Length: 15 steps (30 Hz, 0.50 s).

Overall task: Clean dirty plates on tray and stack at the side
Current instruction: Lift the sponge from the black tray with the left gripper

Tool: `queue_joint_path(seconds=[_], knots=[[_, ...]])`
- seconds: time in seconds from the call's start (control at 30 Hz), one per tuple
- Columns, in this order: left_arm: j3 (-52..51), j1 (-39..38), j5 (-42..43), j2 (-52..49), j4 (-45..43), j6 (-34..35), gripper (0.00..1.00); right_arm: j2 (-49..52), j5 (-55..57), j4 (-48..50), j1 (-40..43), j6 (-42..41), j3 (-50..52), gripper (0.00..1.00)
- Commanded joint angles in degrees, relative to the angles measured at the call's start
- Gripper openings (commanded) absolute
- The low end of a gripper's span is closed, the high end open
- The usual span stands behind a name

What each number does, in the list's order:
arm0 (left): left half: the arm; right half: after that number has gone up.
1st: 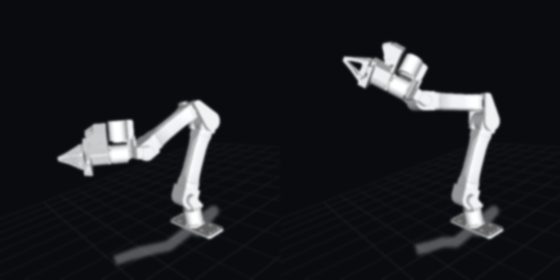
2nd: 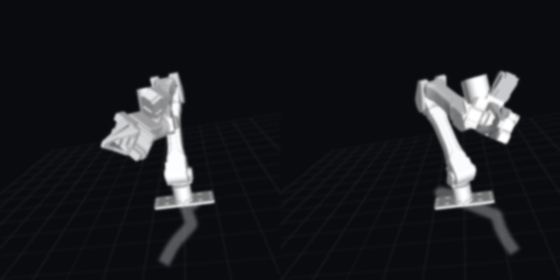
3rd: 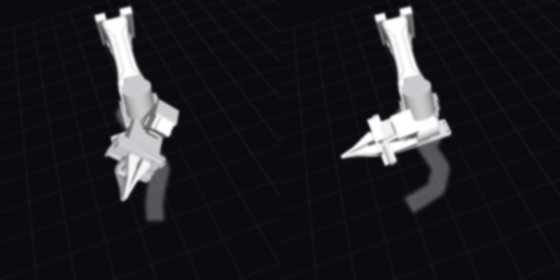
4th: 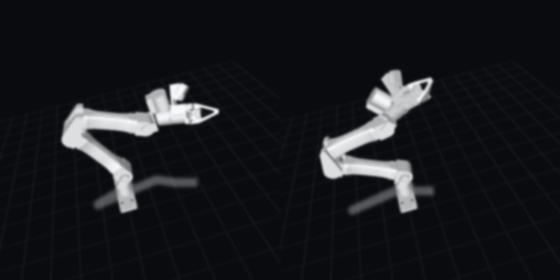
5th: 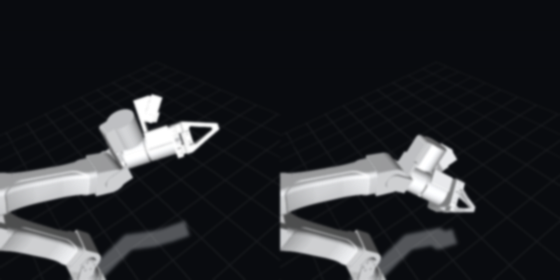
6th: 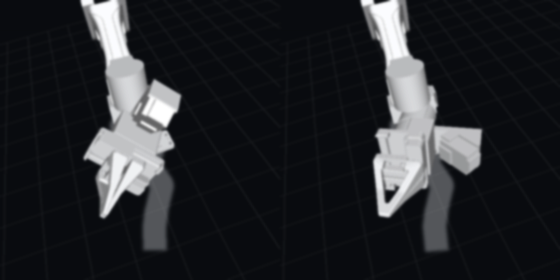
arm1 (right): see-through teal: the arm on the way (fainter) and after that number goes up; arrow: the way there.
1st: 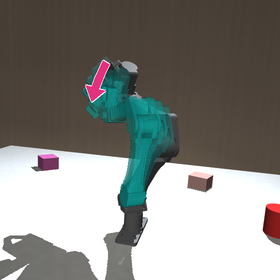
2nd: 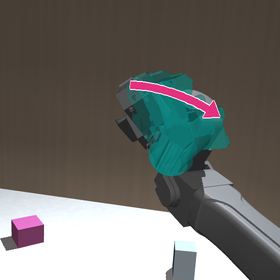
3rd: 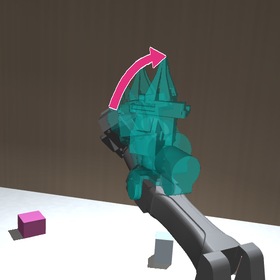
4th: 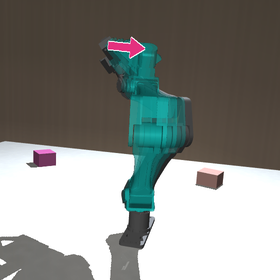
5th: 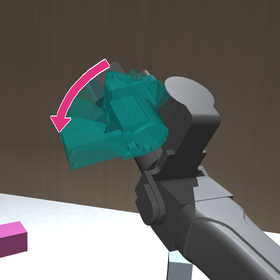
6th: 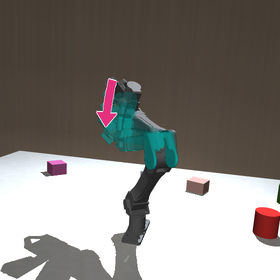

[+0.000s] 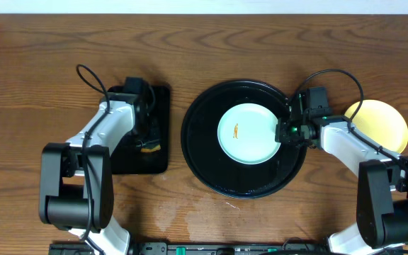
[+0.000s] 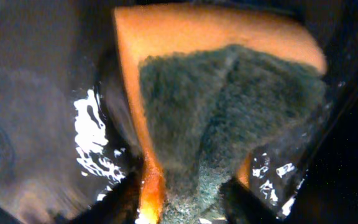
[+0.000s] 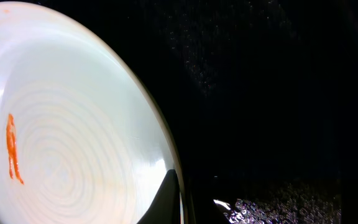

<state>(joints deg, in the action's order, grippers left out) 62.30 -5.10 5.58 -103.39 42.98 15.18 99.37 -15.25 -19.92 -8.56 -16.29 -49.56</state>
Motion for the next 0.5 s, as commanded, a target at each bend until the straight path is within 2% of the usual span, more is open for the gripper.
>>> queue_joint_path(seconds=[0.0,0.17,0.33,0.37,0.4,0.43,0.47], knots=[[1.57,0.44,-1.81,2.16,-0.96,0.09,0.49,2.95,1.68,-0.81,0.22,0.5,1.07,0.01],[0.61,0.42,-3.52,0.55,-6.8,-2.08,0.49,2.95,1.68,-0.79,0.22,0.5,1.07,0.01],[-2.58,0.42,-3.43,-2.8,-12.37,-2.05,0.34,2.95,1.68,-0.85,0.22,0.5,1.07,0.01],[-2.64,0.42,-3.45,-3.56,-12.44,-2.05,0.28,2.95,1.68,-0.85,0.22,0.5,1.07,0.01],[-2.64,0.42,-3.39,-4.09,-12.2,-2.05,0.13,2.95,1.68,-0.85,0.22,0.5,1.07,0.01],[-2.64,0.42,-3.23,-4.11,-11.8,-2.03,0.08,2.95,1.68,-0.85,0.22,0.5,1.07,0.01],[-2.6,0.42,-3.21,-4.02,-11.41,-2.03,0.08,2.95,1.68,-0.85,0.22,0.5,1.07,0.01]])
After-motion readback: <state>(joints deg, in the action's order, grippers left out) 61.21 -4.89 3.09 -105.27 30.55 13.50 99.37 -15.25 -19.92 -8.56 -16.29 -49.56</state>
